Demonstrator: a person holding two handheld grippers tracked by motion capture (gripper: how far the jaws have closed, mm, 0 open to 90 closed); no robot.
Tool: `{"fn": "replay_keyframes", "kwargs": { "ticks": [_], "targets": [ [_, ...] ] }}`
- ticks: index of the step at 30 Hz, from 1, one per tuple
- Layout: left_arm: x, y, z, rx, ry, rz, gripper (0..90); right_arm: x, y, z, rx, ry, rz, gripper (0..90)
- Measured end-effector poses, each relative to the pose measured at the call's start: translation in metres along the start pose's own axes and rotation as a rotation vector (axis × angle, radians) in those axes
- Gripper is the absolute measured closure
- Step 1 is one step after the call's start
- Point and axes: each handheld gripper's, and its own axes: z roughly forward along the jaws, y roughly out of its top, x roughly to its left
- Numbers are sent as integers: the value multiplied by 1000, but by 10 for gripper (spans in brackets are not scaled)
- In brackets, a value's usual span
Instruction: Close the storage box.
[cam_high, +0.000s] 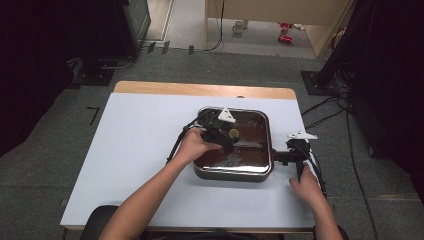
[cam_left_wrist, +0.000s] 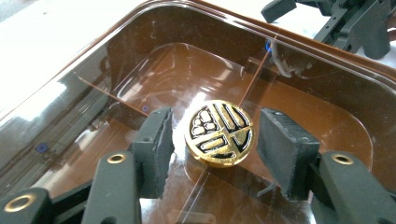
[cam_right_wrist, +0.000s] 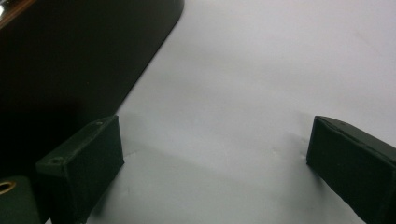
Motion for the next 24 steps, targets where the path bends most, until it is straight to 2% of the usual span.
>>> {"fn": "replay_keyframes", "kwargs": {
  "ticks": [6,15,18,24],
  "targets": [
    [1,0,-13,-27,-10,-30,408,0,0,0,0,0,-1,30],
    [3,-8,-35,-62,43,-72,376,0,0,0,0,-1,-1,30],
    [5,-14,-44,-83,60,-102,372,0,0,0,0,0,0,30],
    [10,-24,-56,-82,73,-154,349,0,0,0,1,0,0,30]
  ]
}}
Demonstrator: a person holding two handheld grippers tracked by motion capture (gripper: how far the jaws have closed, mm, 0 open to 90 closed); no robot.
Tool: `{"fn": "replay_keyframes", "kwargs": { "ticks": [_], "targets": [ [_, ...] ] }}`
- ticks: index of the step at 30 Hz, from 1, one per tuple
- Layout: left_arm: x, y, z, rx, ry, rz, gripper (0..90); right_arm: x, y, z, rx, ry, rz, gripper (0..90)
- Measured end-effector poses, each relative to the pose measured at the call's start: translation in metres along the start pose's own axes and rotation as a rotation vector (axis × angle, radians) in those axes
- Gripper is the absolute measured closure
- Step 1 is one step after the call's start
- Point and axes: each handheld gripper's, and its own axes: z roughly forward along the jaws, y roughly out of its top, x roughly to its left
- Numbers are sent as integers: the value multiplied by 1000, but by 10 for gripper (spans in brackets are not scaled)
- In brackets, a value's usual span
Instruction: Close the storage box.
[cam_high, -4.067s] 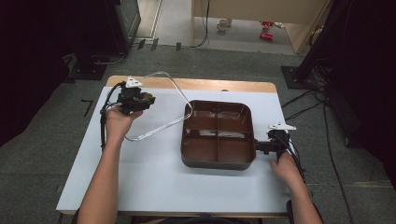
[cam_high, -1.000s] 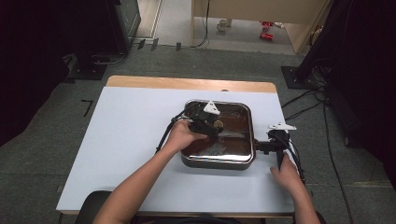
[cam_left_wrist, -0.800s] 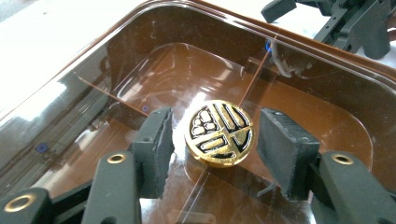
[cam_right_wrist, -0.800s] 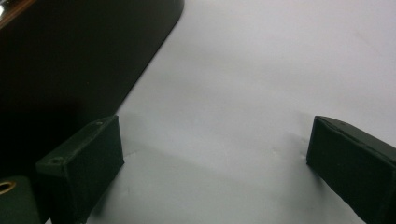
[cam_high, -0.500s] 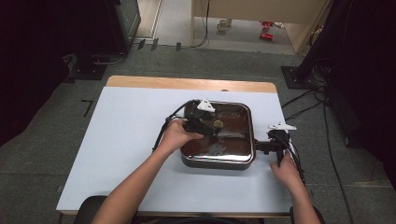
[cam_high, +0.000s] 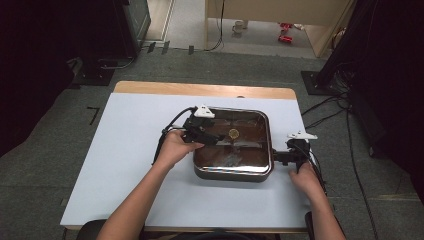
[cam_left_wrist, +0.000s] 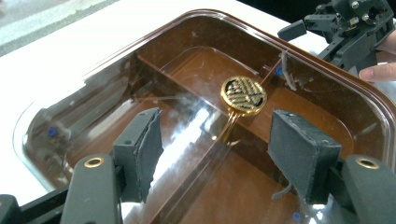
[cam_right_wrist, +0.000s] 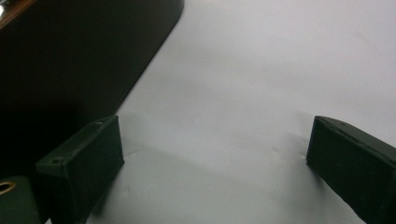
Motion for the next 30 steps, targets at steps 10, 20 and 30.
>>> {"fn": "replay_keyframes", "kwargs": {
  "ticks": [10,20,30],
  "targets": [
    [9,-13,-17,11,42,-24,317,0,0,0,-1,-1,1,30],
    [26,-35,-41,7,124,-74,297,0,0,0,-1,-1,-1,30],
    [43,-58,-64,-10,197,-123,269,0,0,0,-1,-1,-2,30]
  ]
}}
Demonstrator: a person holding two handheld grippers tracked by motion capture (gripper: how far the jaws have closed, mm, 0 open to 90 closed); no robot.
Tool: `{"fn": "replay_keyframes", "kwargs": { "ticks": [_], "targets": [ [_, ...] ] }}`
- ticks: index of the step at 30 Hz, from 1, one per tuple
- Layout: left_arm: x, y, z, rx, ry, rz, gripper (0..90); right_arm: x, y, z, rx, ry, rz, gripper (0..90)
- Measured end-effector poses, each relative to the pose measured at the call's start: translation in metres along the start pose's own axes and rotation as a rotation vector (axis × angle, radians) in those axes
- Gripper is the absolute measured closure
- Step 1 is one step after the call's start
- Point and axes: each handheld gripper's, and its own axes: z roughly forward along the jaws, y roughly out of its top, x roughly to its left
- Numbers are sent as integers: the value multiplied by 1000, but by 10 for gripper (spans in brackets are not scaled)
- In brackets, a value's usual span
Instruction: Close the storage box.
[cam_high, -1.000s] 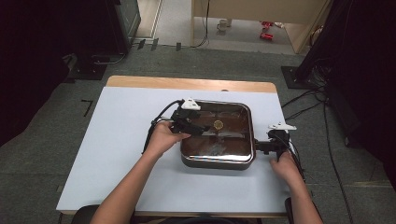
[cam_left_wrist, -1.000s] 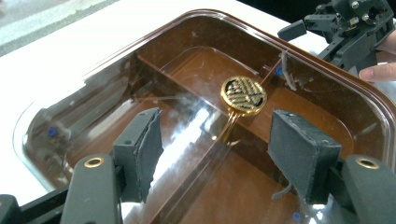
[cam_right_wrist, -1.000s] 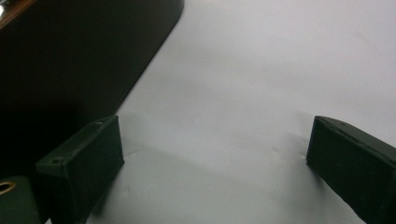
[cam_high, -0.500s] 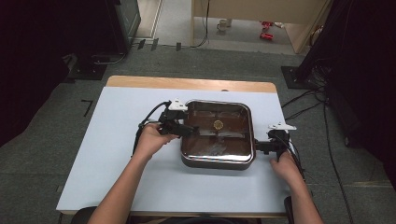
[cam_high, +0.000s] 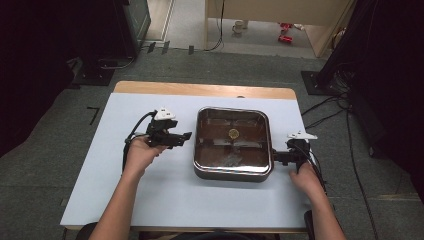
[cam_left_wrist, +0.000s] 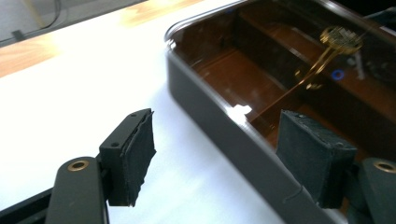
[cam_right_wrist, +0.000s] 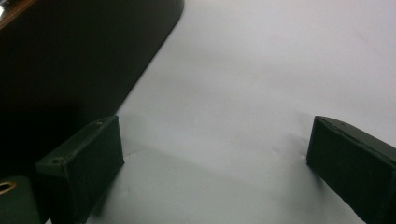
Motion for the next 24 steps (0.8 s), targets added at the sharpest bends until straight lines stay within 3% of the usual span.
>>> {"fn": "replay_keyframes", "kwargs": {
  "ticks": [5,7,12,17,20,24],
  "targets": [
    [7,-13,-3,11,27,-27,268,0,0,0,0,0,0,30],
    [11,-24,-3,17,67,-35,266,0,0,0,1,0,1,30],
    [15,-44,-3,13,109,-38,244,0,0,0,0,-1,-1,30],
    [17,-57,-1,25,108,-69,217,0,0,0,0,-1,-1,30],
    [17,-68,1,54,115,-111,215,0,0,0,-1,-1,1,30],
    [13,-79,4,81,131,-107,233,0,0,0,0,-1,0,30]
  ]
}}
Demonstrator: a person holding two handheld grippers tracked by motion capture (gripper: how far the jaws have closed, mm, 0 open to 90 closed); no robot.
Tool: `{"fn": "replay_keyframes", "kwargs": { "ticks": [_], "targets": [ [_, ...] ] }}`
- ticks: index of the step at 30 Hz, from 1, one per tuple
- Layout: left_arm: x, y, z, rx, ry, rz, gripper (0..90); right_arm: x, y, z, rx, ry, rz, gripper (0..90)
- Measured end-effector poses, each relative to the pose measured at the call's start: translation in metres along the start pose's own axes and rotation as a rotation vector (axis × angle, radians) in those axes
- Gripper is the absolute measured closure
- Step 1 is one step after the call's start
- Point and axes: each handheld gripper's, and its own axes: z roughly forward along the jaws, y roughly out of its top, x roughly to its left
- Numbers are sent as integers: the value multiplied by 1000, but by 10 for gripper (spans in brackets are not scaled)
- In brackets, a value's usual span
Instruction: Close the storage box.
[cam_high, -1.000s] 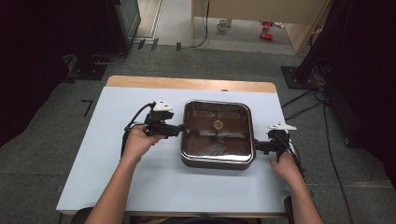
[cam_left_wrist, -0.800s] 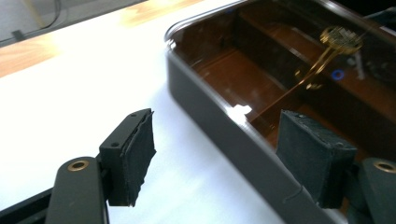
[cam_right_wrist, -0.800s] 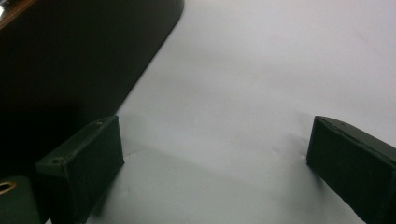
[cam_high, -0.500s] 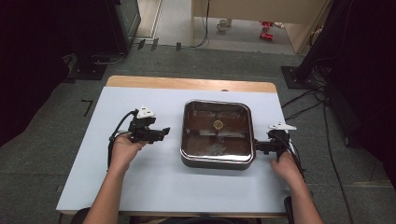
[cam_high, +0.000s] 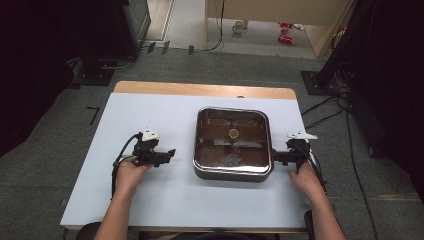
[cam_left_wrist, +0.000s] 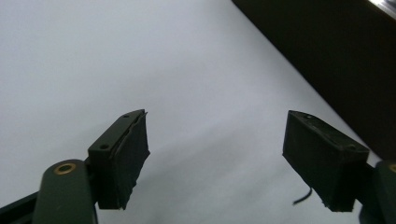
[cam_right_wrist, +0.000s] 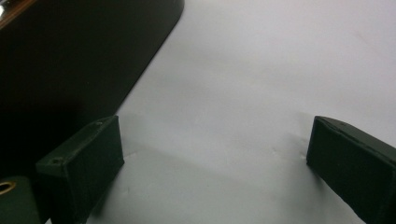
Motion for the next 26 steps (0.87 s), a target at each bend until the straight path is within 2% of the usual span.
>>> {"fn": "replay_keyframes", "kwargs": {
  "ticks": [5,9,12,13,14,18,26],
  "targets": [
    [-6,-6,2,10,12,13,231,0,0,0,0,0,0,30],
    [-13,-11,7,41,-8,19,232,0,0,0,0,0,0,30],
    [-21,-13,10,35,15,59,220,0,0,0,0,0,0,30],
    [-21,-13,10,35,15,59,221,0,0,0,0,0,-1,30],
    [-25,-14,11,32,24,85,216,0,0,0,0,0,-1,30],
    [-24,-19,11,-4,22,82,209,0,0,0,0,-1,-1,31],
    [-25,-21,12,-21,24,83,200,0,0,0,-1,-1,-1,31]
  ]
}}
